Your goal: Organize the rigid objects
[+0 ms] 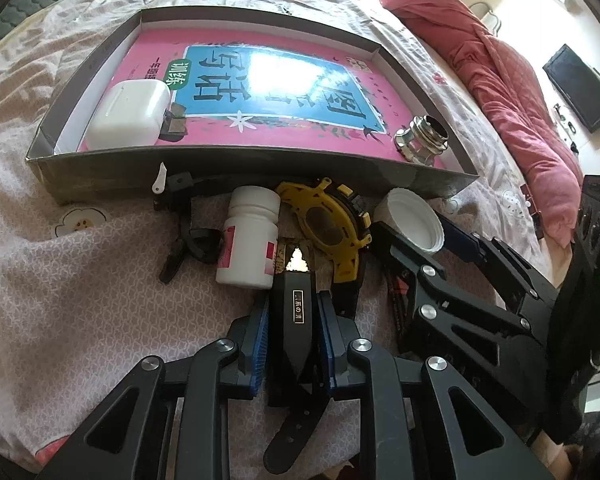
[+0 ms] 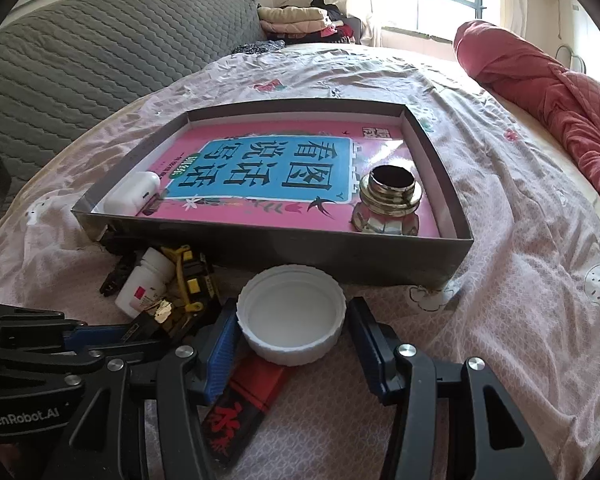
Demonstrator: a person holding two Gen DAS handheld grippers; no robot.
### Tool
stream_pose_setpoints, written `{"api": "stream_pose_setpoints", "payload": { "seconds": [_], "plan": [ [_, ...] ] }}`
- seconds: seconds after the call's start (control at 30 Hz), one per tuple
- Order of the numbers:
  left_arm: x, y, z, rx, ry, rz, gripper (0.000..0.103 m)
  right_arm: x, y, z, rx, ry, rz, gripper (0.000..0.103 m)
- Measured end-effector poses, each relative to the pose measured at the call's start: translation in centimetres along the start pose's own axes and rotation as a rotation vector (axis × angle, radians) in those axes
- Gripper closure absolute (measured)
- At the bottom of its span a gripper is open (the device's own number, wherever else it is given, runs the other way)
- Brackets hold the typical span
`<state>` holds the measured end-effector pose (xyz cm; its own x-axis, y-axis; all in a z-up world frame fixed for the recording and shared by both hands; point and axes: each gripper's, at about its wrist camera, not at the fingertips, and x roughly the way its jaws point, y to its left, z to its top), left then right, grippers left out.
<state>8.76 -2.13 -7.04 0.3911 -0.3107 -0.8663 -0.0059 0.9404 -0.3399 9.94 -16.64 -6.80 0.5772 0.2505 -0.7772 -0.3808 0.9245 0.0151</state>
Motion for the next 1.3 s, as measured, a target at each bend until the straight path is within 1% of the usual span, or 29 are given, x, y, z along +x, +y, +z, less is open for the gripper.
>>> {"api": "stream_pose_setpoints", "payload": {
  "seconds": [0.07,0.13,0.3,0.5,0.63,1.07,1.3],
  "plan": [
    [0.0,-0.1,0.0,0.016,0.001,0.001,0.081,-0.1,-0.2,0.0,0.007,-0.003,0.006,0.049],
    [-0.1,-0.2,-0.1,0.022,0.0,0.0,0.081,-0.2,-0.4,-0.1,0.009,-0.008,0.005,0.053],
    [-0.8,-0.1,-0.3,0.016,-0.008,-0.012,0.081,-0.6,-1.1,-0.1,0.034,-0.021,0.02,0.053],
    [-2.2,-0.2,-0.8,0.02,-0.021,-0.03,0.081,-1.6,-1.4,0.0,0.046,-0.064,0.034,0.053],
    [-2.9,-0.3,-0.8,0.017,-0.032,-0.04,0.081,-1.8,-1.4,0.0,0.06,-0.064,0.053,0.053],
    [-4.5,-0.4,-1.0,0.027,-0.055,-0.039,0.081,-3.3,-1.2,-0.1,0.041,-0.109,0.037,0.053],
    [-5.4,-0.5,-1.0,0.031,-0.071,-0.032,0.081,-4.4,-0.6,-0.3,0.028,-0.127,0.043,0.053]
  ]
}}
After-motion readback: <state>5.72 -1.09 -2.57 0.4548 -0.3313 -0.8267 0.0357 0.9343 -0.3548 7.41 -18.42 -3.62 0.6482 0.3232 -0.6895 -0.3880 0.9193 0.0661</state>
